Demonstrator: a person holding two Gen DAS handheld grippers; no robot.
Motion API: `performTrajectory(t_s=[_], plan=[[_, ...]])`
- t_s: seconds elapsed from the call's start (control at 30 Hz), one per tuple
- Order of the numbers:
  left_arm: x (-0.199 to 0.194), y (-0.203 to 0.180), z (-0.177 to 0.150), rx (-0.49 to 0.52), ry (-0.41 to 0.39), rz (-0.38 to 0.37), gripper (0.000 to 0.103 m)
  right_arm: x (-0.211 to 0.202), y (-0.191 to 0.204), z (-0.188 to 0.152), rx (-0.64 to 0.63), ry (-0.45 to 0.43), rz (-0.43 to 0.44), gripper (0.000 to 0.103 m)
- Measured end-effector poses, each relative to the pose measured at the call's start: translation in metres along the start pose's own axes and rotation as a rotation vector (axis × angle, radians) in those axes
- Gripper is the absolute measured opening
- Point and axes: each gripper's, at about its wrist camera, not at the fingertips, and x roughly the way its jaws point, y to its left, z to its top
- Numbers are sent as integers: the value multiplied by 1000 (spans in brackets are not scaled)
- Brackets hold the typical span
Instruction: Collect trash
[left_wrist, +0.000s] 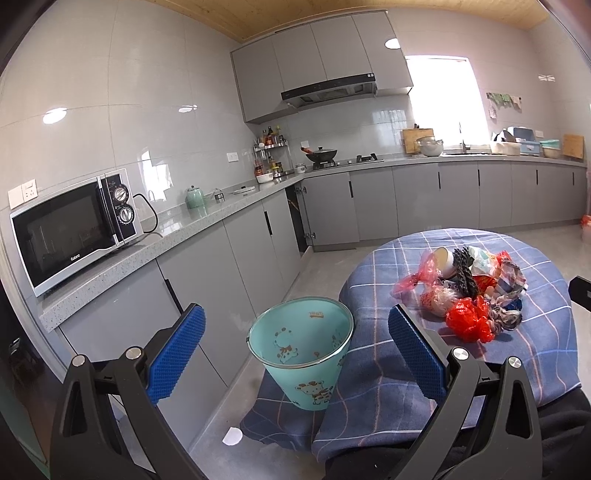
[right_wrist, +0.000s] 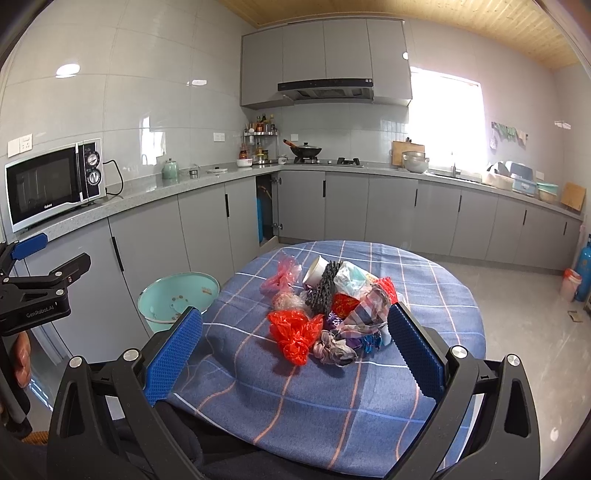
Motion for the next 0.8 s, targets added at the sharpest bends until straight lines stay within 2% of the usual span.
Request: performTrajectory(t_s=[0.8], plan=[[0,-2,-1,2,4,1,98,2,-6,1,18,10,-6,99]])
